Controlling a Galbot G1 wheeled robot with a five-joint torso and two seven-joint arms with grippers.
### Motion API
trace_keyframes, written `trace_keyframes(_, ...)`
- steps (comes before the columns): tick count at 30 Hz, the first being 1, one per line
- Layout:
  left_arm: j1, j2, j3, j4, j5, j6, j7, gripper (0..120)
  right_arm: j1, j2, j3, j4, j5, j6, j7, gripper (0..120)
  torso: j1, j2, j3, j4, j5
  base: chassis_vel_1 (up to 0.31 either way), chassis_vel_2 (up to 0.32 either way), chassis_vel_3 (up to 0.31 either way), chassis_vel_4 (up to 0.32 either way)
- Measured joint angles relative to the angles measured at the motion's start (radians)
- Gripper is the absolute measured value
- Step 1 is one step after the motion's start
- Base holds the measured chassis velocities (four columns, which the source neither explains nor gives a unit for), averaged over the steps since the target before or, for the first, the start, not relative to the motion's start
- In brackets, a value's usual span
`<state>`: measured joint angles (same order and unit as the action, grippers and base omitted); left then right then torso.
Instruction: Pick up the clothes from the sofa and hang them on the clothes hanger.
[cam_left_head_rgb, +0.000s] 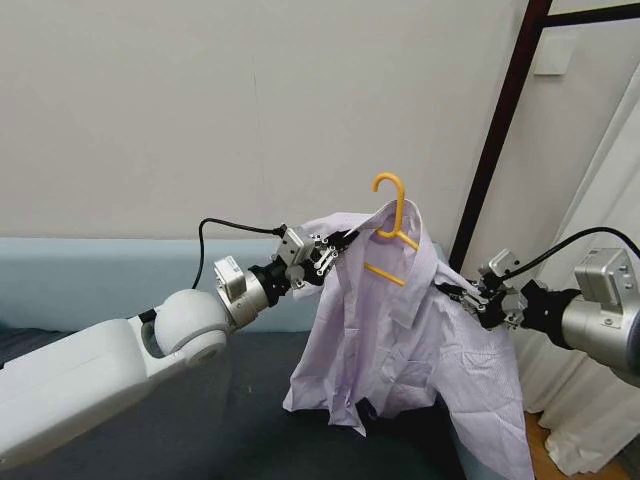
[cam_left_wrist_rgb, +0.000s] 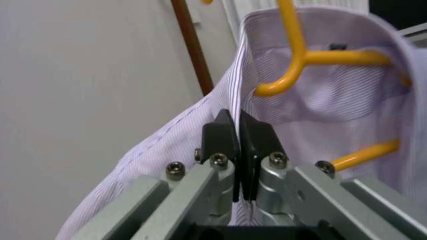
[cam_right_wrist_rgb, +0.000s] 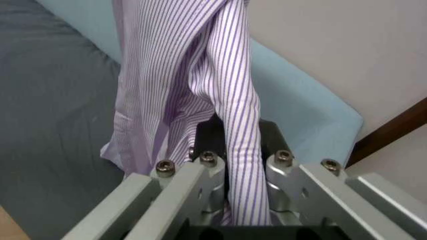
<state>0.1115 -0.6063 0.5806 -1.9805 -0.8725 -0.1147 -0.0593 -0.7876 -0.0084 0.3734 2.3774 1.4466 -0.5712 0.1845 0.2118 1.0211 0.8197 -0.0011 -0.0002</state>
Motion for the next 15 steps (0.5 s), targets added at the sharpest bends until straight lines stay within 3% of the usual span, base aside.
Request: trace_keyframes(15, 0.215, -0.032, -0.105, -0.02, 0.032, 0.004, -0.062, 0, -0.002, -0.021, 0.035, -0.008, 0.067, -0.003, 0.029, 4, 0.0, 0.0, 0.0, 0.0004, -0.0002, 0.0, 0.0, 0.0, 0.0)
